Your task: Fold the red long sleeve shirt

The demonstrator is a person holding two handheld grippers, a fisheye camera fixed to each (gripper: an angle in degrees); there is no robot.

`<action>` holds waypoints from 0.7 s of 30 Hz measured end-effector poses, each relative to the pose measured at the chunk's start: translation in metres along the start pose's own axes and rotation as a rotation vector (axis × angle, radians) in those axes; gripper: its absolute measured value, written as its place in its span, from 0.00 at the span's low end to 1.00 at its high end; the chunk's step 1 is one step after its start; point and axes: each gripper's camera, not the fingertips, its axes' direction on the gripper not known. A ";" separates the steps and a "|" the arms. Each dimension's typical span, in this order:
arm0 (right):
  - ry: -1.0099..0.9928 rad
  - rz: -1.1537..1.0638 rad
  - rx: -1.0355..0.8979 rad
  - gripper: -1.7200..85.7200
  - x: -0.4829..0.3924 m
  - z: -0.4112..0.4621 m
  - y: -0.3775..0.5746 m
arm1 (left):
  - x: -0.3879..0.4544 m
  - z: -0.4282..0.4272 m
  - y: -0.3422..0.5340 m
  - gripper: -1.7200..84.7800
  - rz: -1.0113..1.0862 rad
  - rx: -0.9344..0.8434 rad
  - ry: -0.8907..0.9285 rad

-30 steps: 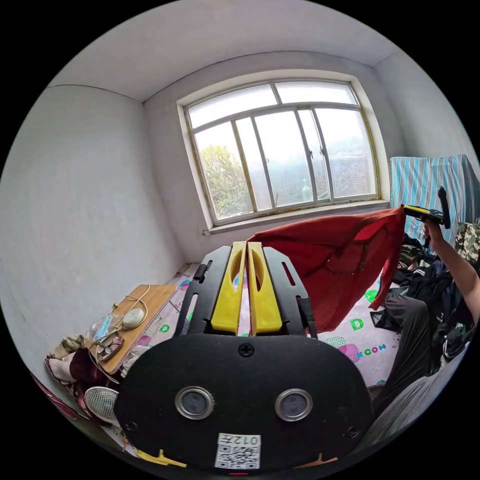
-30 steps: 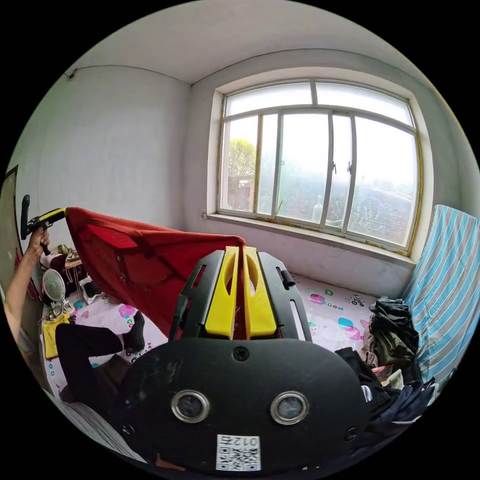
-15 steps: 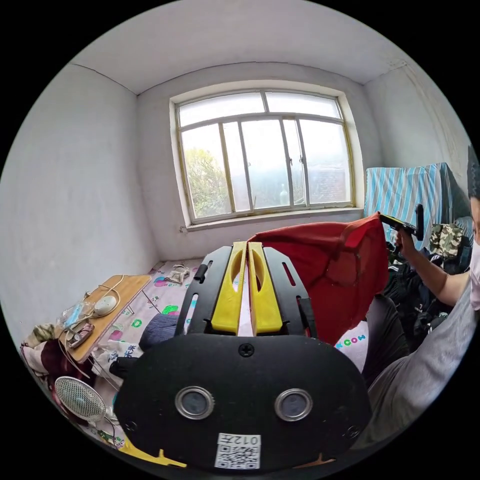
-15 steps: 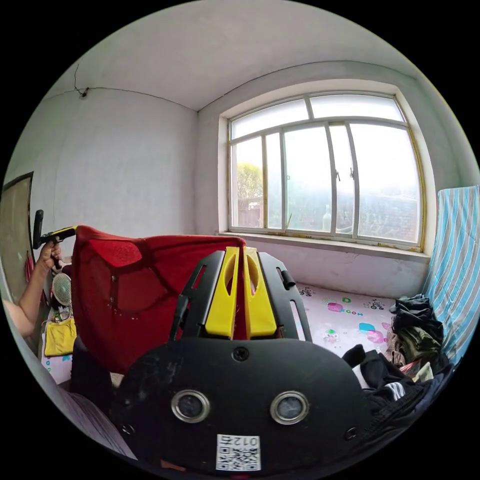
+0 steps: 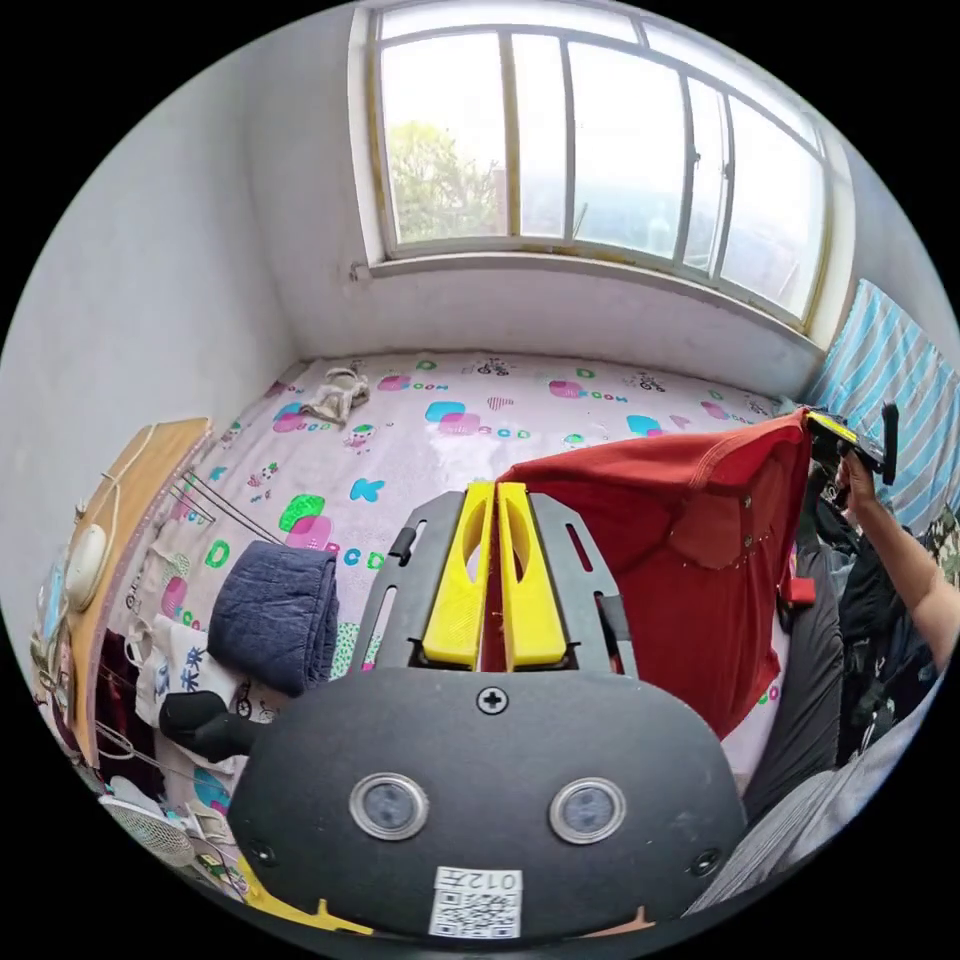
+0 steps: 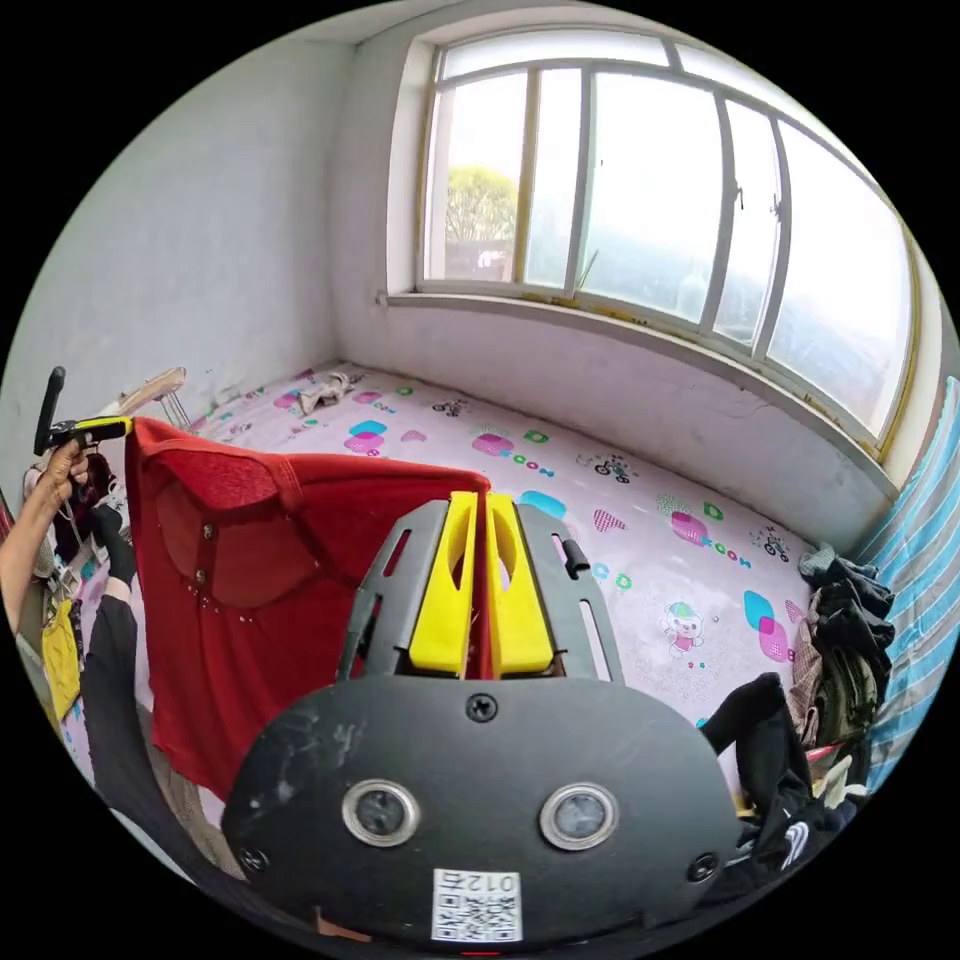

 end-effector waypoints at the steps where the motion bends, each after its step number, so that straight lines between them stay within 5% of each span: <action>1: 0.001 0.019 -0.086 0.04 0.002 0.059 -0.011 | -0.007 0.017 -0.016 0.02 -0.022 -0.018 0.002; 7: -0.107 0.215 -0.359 0.11 -0.010 0.206 0.052 | -0.056 0.092 -0.080 0.04 -0.415 -0.082 0.144; 14: -0.329 0.219 -0.572 0.09 -0.051 0.163 0.313 | 0.023 0.041 -0.023 0.04 -0.073 -0.372 0.338; 21: -0.298 -0.038 -0.785 0.08 -0.142 0.114 0.454 | 0.098 -0.041 0.011 0.03 0.142 -0.625 0.262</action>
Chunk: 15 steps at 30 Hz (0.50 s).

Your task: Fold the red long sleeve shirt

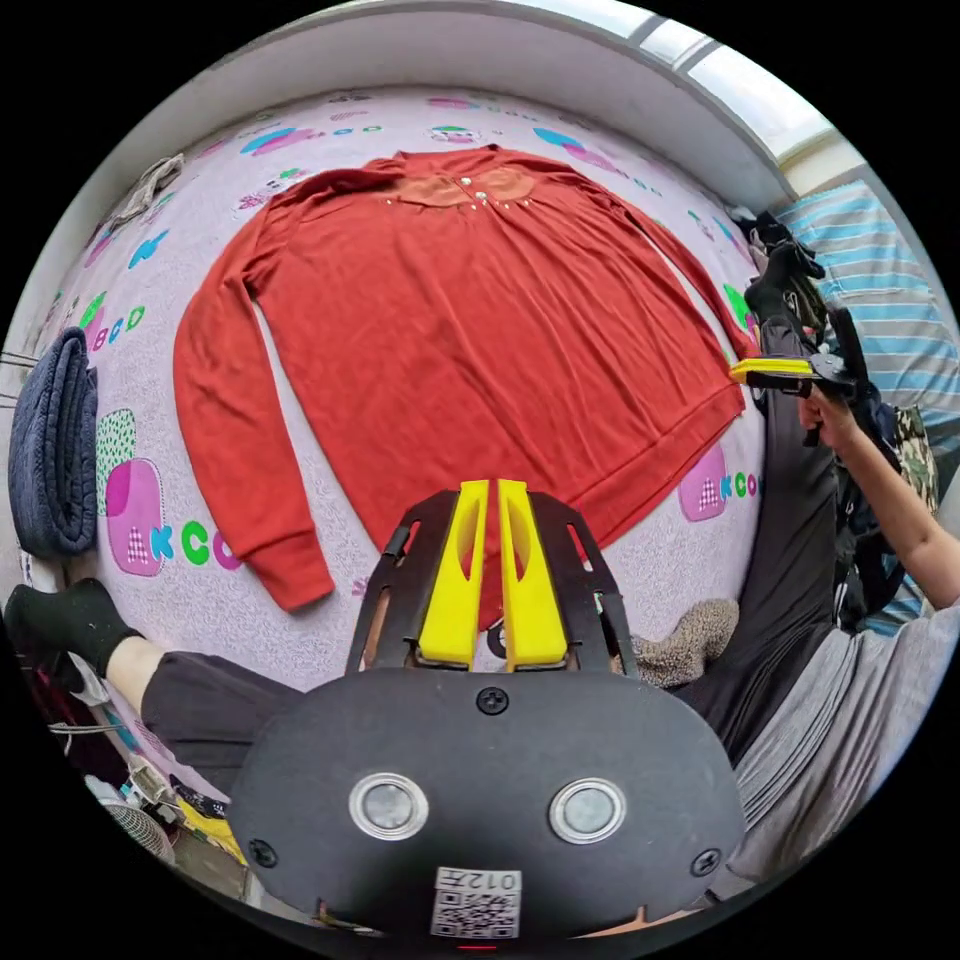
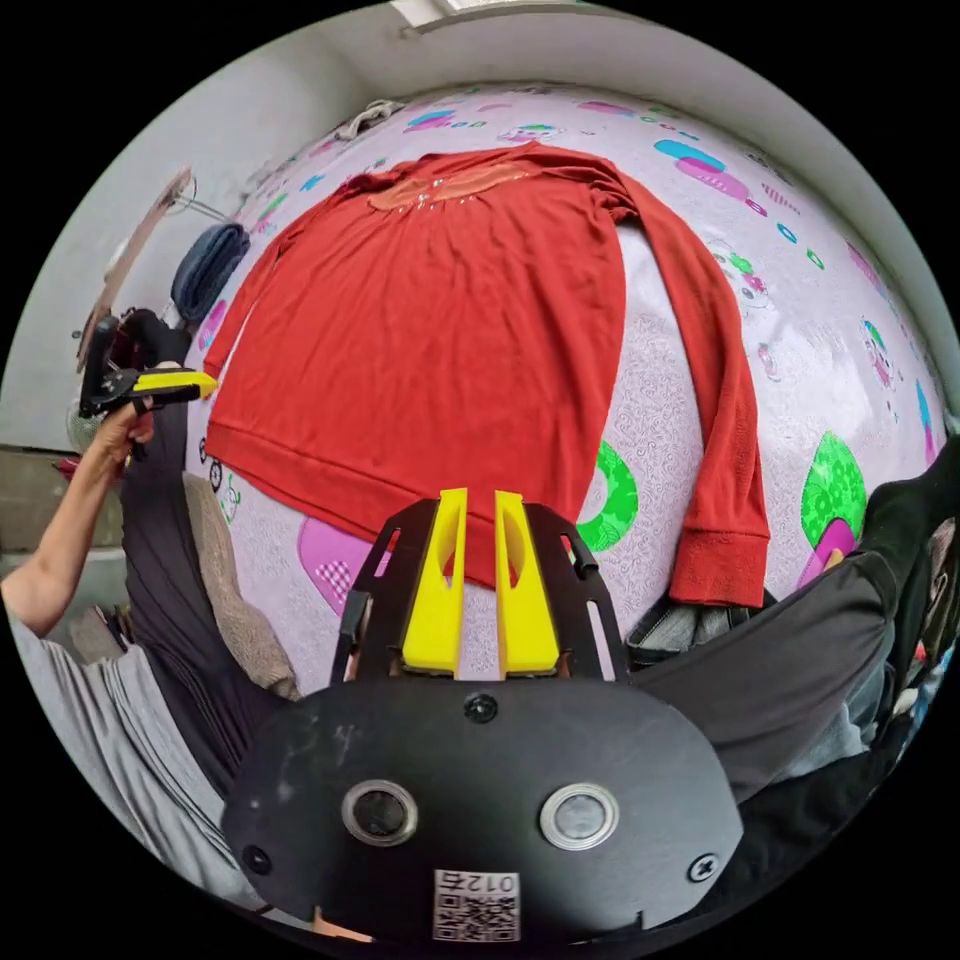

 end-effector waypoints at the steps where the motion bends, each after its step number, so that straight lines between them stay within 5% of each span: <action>1: 0.039 -0.028 -0.045 0.08 -0.012 0.013 0.007 | 0.002 -0.004 0.000 0.03 0.000 -0.016 -0.007; 15: 0.218 -0.169 -0.219 0.04 -0.096 0.071 0.101 | 0.004 -0.128 0.018 0.03 -0.031 -0.128 -0.122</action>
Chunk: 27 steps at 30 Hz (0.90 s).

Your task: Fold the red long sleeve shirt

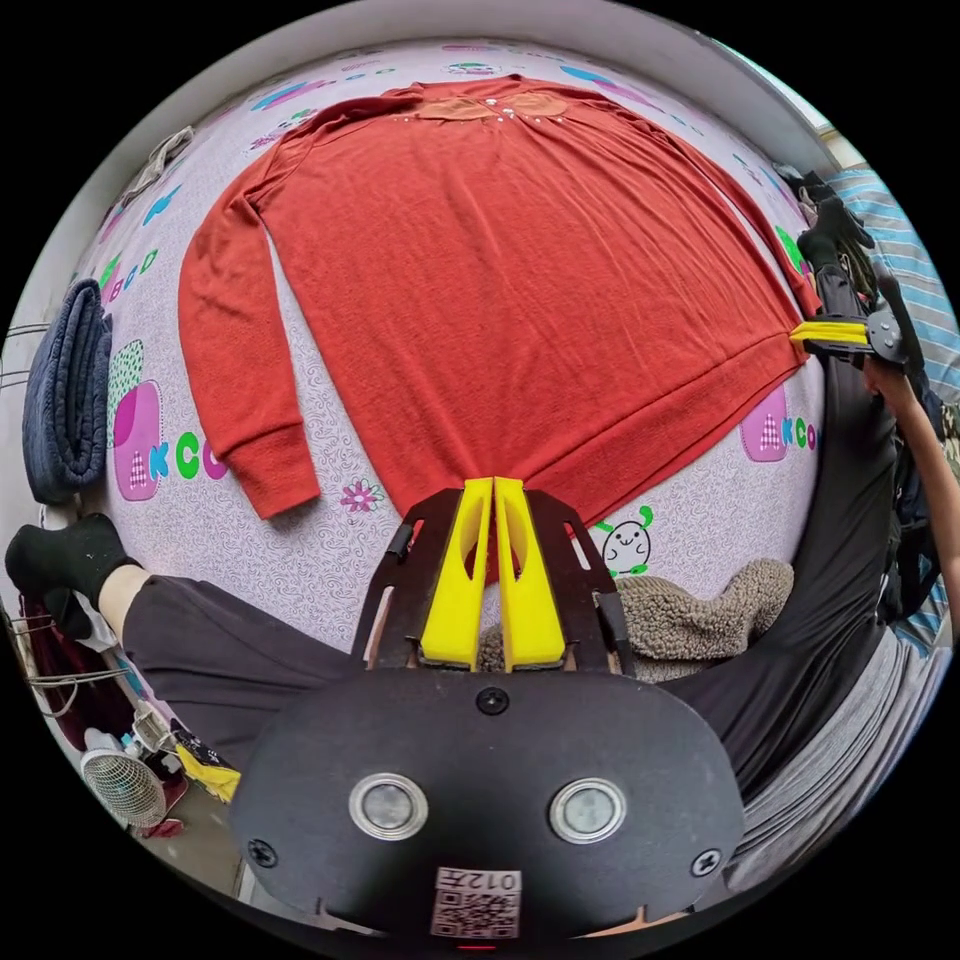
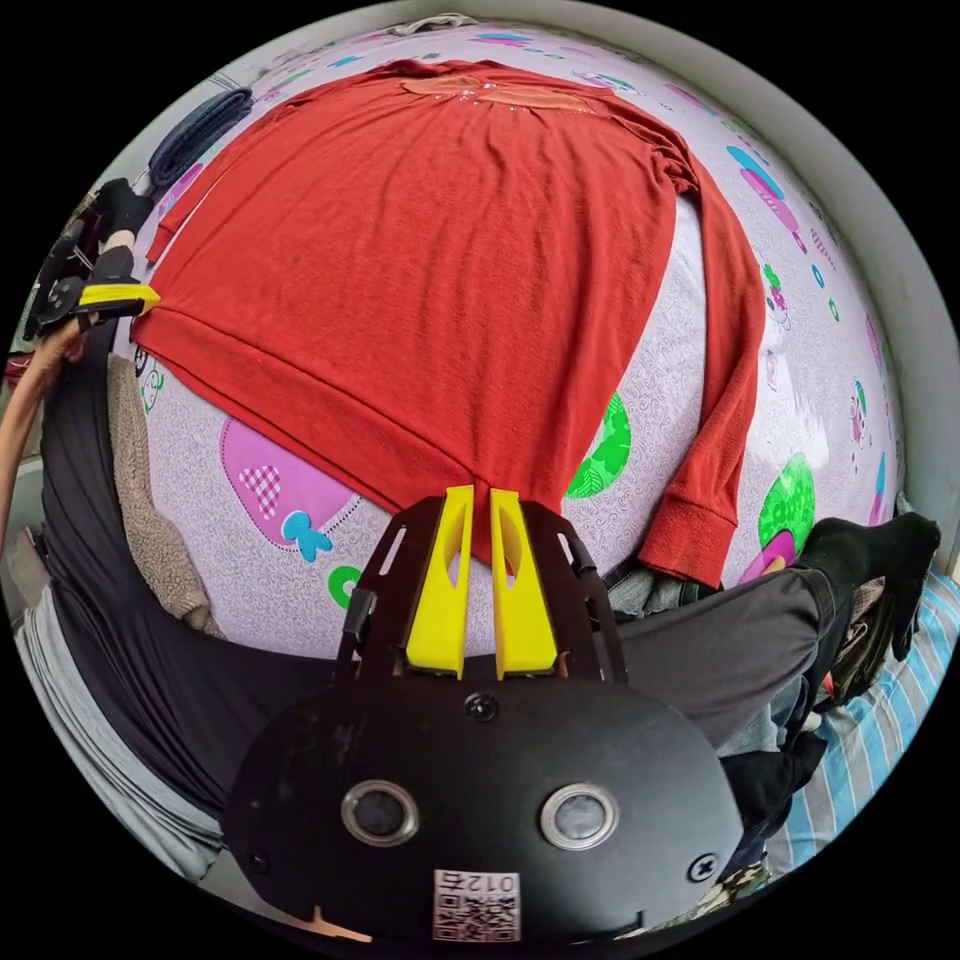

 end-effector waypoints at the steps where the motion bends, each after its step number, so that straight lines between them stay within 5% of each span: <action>1: 0.011 -0.013 -0.019 0.03 -0.009 0.001 0.007 | 0.000 -0.005 0.002 0.03 0.003 0.002 -0.002; 12: 0.021 0.036 0.003 0.04 -0.058 -0.010 0.063 | -0.020 -0.074 0.030 0.03 0.002 0.043 -0.018; 19: -0.217 0.185 0.152 0.06 -0.015 -0.062 0.137 | -0.046 -0.118 0.052 0.03 -0.044 0.079 0.045; 22: -0.144 0.245 0.240 0.08 0.018 -0.102 0.174 | -0.048 -0.165 0.064 0.03 -0.064 0.257 0.108; 27: 0.060 0.183 0.064 0.13 0.023 -0.090 0.175 | 0.017 -0.165 0.007 0.03 0.116 0.259 0.208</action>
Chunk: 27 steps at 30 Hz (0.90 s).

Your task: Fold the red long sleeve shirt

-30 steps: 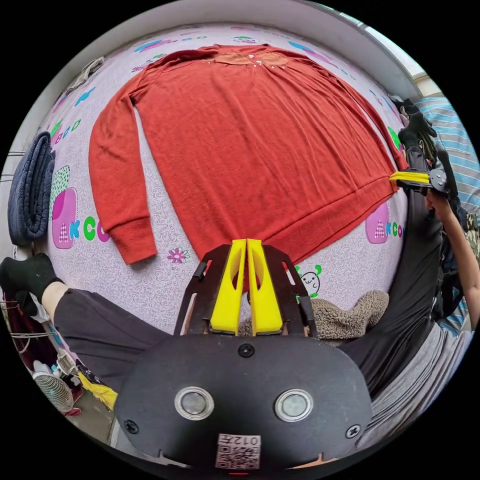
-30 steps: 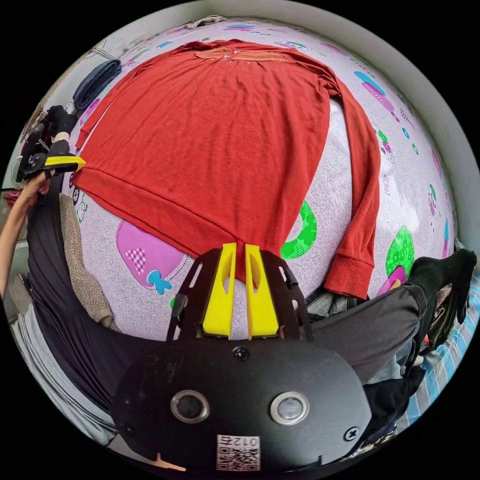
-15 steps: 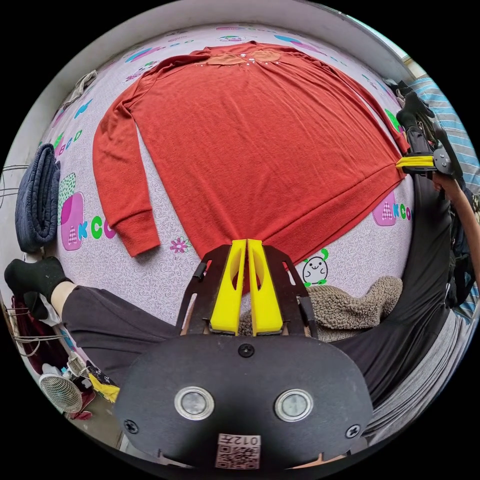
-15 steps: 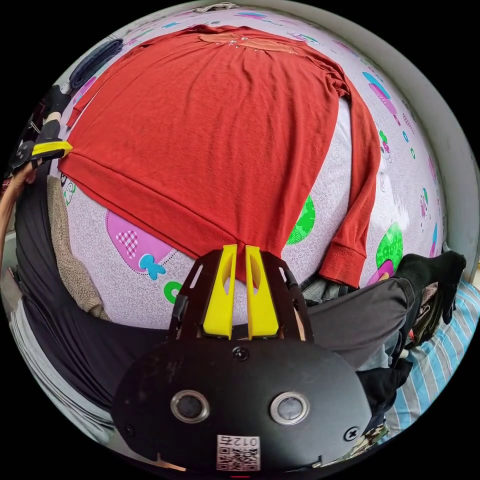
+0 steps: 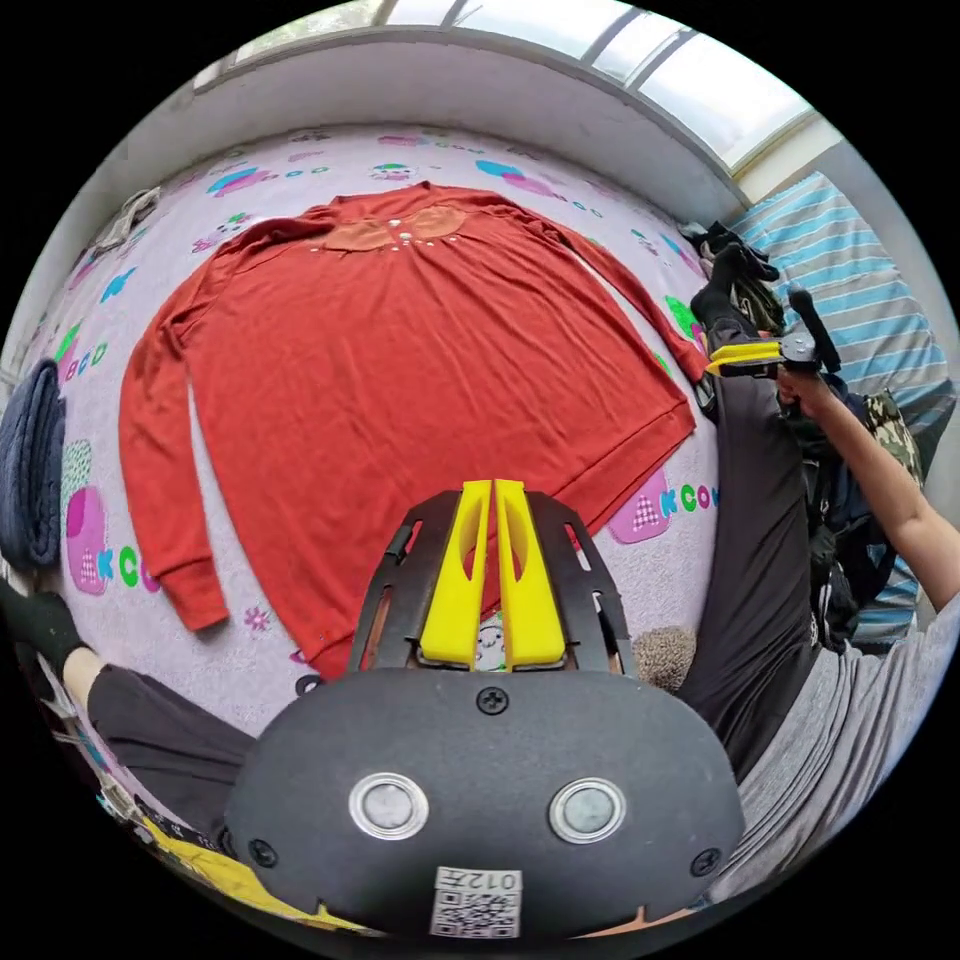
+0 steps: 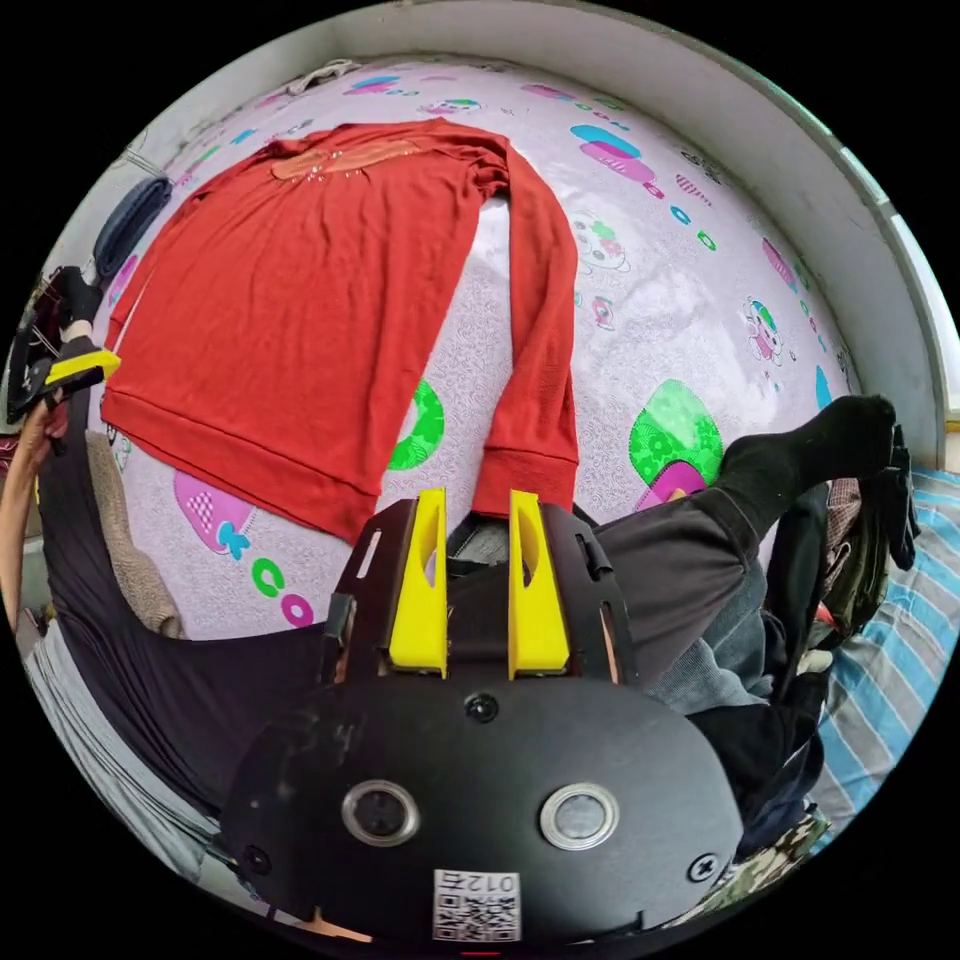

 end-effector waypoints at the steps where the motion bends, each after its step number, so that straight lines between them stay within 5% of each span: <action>1: 0.025 -0.024 -0.035 0.13 -0.005 0.007 -0.001 | 0.009 0.006 -0.007 0.03 0.021 -0.011 0.000; 9: 0.059 -0.064 -0.115 0.06 -0.002 0.012 0.004 | 0.060 0.068 -0.028 0.03 0.117 -0.174 0.013; 15: 0.117 -0.070 -0.074 0.02 0.054 -0.062 0.008 | 0.047 0.068 -0.016 0.03 0.029 -0.149 0.078; 18: 0.280 0.164 0.123 0.03 0.136 -0.152 0.012 | 0.055 0.069 -0.014 0.03 0.045 -0.152 0.057; 20: 0.371 0.544 0.316 0.07 0.210 -0.224 0.042 | 0.063 0.072 -0.013 0.03 0.057 -0.152 0.035; 23: 0.268 0.682 0.369 0.12 0.238 -0.248 0.069 | 0.074 0.077 -0.011 0.03 0.059 -0.144 0.018; 27: 0.064 0.495 0.403 0.11 0.161 -0.216 0.077 | 0.082 0.088 -0.006 0.03 0.042 -0.118 0.043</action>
